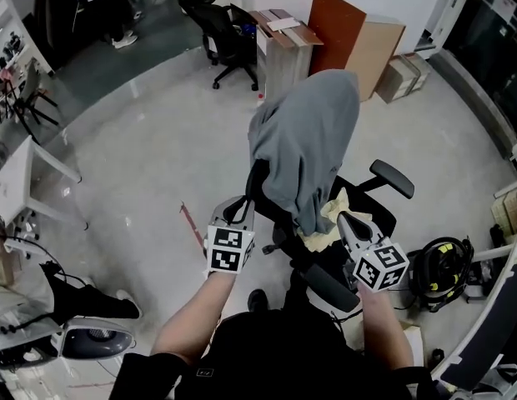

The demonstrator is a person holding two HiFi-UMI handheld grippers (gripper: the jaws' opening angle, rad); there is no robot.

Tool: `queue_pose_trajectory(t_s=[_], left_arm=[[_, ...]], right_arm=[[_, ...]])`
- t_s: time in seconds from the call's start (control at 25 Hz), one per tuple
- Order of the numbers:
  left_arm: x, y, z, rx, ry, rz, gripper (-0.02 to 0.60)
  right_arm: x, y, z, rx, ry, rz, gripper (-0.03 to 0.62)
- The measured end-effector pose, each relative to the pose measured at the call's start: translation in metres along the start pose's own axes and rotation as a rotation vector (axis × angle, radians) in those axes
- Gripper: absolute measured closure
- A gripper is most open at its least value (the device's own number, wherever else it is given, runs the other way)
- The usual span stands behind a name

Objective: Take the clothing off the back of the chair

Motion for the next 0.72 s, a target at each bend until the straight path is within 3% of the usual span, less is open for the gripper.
queue_pose_trajectory(t_s=[0.16,0.32,0.72], left_arm=[[-0.016,0.013,-0.032,0.003,0.044,-0.002,0.543],[-0.028,0.028,-0.069,0.009,0.065,-0.007,0.543],[-0.045,0.058,-0.166,0.039,0.042,0.006,0.524]], right_arm=[[0.039,0.007,-0.026,-0.024,0.008,0.011,0.564],[0.08,0.016,-0.048,-0.045,-0.016,0.028,0.461],[0.161,0.034,-0.092,-0.057,-0.085,0.039,0.377]])
Point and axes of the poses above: the fingertips, and each gripper's own axes: z backward along the fingers, x to its right, y out of its top, the point moved 3 cm from there along z, backward along the fingers, and after that the axes turned 9 degrees about x, right-handed, at the moved point
